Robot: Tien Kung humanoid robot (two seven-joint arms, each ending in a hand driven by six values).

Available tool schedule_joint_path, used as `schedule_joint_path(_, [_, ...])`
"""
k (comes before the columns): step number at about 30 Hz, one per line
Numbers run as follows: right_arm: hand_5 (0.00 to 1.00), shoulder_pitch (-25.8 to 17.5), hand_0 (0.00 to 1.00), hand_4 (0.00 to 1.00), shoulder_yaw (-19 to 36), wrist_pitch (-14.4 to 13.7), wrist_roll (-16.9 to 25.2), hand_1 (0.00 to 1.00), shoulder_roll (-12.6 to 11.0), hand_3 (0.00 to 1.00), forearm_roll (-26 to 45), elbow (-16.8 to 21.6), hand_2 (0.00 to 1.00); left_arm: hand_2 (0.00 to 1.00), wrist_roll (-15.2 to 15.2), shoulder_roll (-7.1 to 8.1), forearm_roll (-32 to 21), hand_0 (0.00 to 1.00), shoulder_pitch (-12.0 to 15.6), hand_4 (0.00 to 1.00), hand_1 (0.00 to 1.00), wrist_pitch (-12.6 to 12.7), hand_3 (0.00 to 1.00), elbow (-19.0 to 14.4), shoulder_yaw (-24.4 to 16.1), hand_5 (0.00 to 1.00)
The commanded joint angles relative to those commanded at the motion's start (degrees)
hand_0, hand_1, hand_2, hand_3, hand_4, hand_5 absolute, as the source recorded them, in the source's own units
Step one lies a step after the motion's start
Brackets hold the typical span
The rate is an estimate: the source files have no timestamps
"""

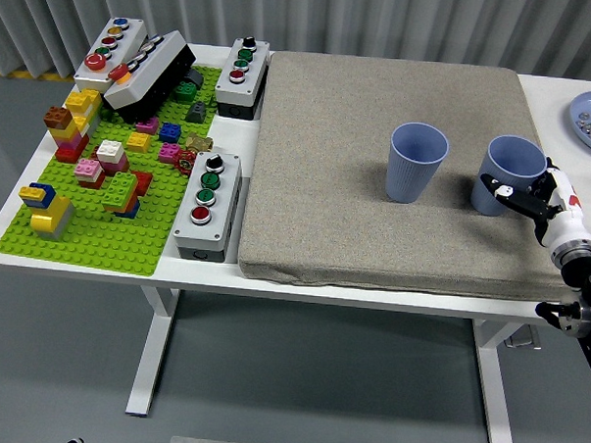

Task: Pick cup pour cup place

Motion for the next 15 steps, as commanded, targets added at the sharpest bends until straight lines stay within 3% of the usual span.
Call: schedule_joint_path(15, [0.277, -0.7, 0.953, 0.838, 1.4, 2.2, -2.1, 0.930, -0.8, 0.994, -2.5, 0.6, 0.998, 0.823, 0.0, -0.04, -0.4, 0.822, 0.3, 0.558, 0.782, 0.0, 0.751, 0.0, 0.0, 0.998])
